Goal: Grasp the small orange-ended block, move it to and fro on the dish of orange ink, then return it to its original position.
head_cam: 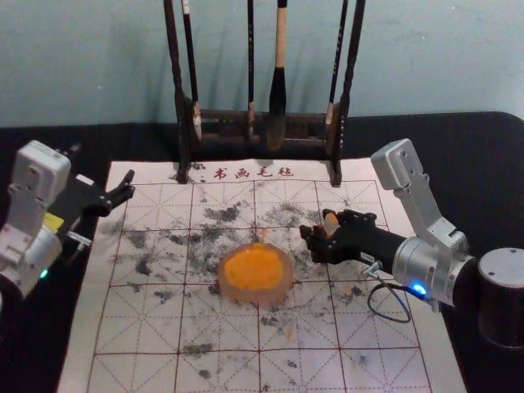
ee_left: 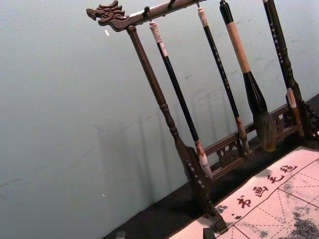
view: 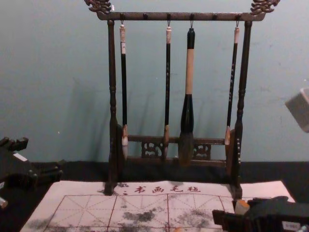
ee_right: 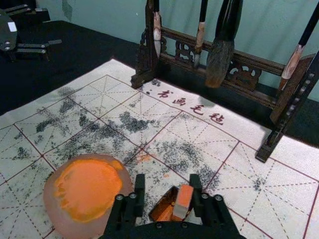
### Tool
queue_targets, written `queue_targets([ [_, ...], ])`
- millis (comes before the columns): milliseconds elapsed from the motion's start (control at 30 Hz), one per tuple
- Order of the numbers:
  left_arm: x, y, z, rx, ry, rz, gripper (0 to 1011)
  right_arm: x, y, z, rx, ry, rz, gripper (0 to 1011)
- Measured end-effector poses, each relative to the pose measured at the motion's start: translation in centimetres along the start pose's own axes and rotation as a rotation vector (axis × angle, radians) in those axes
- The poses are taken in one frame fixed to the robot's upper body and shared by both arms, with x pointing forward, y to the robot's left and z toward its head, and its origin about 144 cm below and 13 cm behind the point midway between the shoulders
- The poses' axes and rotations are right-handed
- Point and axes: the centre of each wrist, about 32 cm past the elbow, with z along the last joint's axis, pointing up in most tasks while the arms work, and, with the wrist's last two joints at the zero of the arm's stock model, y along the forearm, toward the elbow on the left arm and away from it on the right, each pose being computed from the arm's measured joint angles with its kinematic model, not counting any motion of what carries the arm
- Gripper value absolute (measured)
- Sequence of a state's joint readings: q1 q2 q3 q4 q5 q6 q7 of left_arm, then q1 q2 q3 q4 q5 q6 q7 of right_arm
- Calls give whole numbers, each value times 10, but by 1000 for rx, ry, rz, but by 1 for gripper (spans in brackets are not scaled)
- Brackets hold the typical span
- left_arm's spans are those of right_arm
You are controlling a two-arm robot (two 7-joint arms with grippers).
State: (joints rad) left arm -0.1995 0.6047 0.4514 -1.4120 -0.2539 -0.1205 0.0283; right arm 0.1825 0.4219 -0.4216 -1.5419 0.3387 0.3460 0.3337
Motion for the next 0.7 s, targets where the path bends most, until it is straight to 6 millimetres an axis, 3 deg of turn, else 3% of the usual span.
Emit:
queue_targets([
  [467,0,0,0,0,0,0,1001,0,0,0,0,1,0,953],
  [700,0,0,0,0,0,0,1001,0,0,0,0,1,0,1002],
])
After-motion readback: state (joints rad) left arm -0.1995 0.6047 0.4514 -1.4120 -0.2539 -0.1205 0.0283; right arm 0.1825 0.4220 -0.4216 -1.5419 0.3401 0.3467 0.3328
